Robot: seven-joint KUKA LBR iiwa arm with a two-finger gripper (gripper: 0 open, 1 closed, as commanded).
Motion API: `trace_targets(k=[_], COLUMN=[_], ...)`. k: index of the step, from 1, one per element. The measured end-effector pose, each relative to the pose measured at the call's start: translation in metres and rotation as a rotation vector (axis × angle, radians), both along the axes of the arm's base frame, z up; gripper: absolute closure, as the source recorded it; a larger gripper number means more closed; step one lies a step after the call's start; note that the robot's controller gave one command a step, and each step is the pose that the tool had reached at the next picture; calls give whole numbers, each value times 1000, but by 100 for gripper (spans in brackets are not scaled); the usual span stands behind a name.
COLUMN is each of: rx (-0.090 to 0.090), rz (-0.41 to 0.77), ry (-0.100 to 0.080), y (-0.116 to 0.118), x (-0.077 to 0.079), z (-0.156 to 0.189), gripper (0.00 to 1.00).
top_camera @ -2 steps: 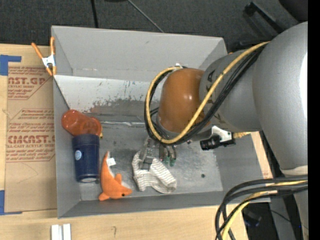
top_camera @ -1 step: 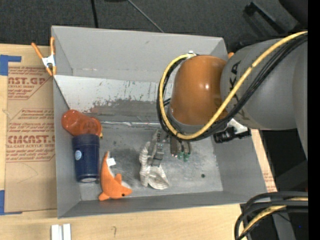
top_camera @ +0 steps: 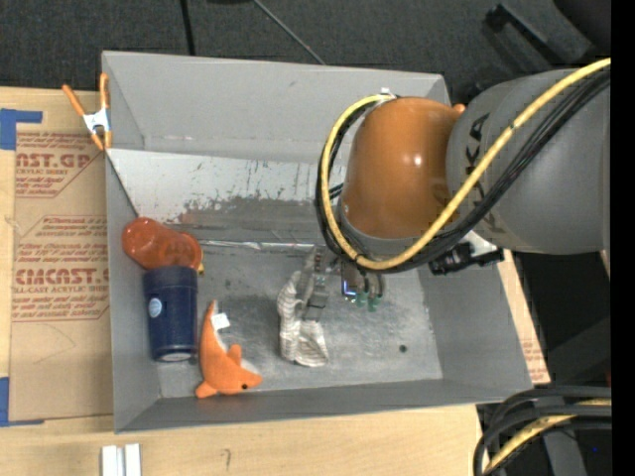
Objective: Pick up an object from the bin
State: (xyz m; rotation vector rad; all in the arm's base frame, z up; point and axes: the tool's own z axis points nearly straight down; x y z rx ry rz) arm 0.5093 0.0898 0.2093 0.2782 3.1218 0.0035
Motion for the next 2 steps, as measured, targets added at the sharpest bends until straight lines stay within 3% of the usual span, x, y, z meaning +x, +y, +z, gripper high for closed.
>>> trace_targets(k=[1,2], rx=[-1,-1], rz=[10,10], ry=[8,8], y=[29,29], x=[-6,-6], z=[-43,-43], gripper=[0,0])
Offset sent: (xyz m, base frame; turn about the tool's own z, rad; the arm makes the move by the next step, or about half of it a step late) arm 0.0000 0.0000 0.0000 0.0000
